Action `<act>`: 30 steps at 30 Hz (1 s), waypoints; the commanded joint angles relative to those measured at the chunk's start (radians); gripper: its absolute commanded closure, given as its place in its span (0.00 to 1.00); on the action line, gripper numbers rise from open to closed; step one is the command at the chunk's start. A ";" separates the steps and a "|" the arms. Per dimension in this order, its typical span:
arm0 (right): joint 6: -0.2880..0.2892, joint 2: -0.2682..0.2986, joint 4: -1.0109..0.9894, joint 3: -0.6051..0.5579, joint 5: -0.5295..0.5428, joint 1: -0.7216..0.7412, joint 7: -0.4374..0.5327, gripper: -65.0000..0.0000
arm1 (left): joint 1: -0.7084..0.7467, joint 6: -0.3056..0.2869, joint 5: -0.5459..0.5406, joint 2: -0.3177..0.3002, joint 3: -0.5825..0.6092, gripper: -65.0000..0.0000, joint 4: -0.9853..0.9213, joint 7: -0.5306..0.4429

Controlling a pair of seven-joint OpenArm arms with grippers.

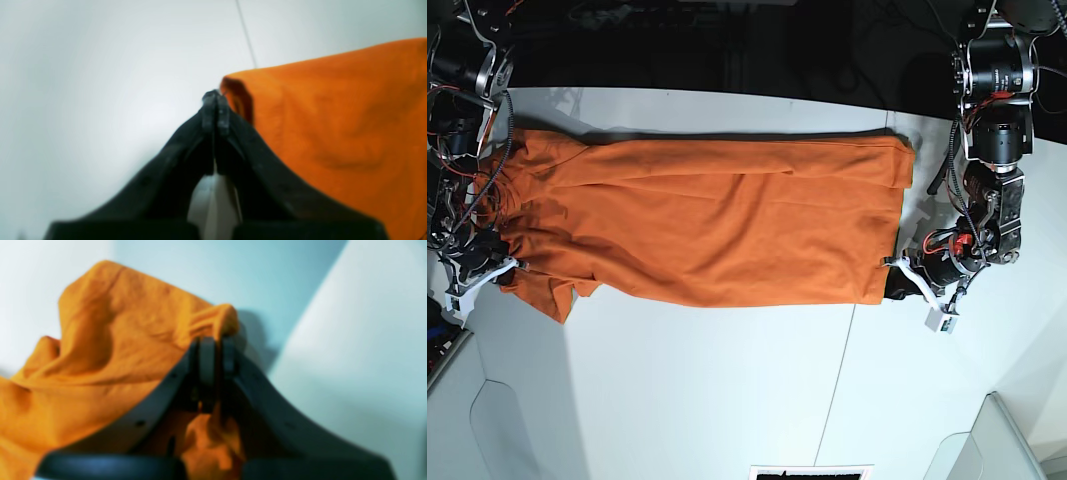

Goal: Layout the t-shirt on the table in an organized manner, then fold the t-shirt properly

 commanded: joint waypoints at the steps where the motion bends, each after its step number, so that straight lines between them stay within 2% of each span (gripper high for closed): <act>1: 0.008 0.027 0.015 0.002 0.000 0.024 0.012 1.00 | -0.023 -0.004 -0.003 -0.022 -0.004 1.00 0.011 -0.010; 4: 0.008 0.041 0.015 0.006 0.001 0.024 0.000 1.00 | -0.023 -0.008 -0.008 -0.037 -0.004 1.00 0.011 -0.007; 7: 0.008 0.047 0.016 0.026 0.003 0.024 -0.010 1.00 | -0.022 -0.062 -0.018 -0.037 -0.004 1.00 0.011 -0.003; 9: 0.013 0.048 0.019 0.048 0.015 0.024 -0.018 1.00 | -0.022 -0.062 -0.044 -0.037 -0.004 1.00 0.011 -0.002; 16: 0.097 0.060 0.060 0.142 0.119 0.012 -0.086 1.00 | -0.022 -0.062 -0.079 -0.049 -0.005 1.00 0.053 0.071; 22: 0.106 0.061 0.227 0.174 0.210 -0.116 -0.119 1.00 | 0.000 -0.062 -0.244 -0.100 -0.005 1.00 0.140 0.161; 30: 0.106 0.060 0.420 0.175 0.267 -0.277 -0.124 1.00 | 0.050 -0.062 -0.318 -0.134 -0.005 1.00 0.261 0.221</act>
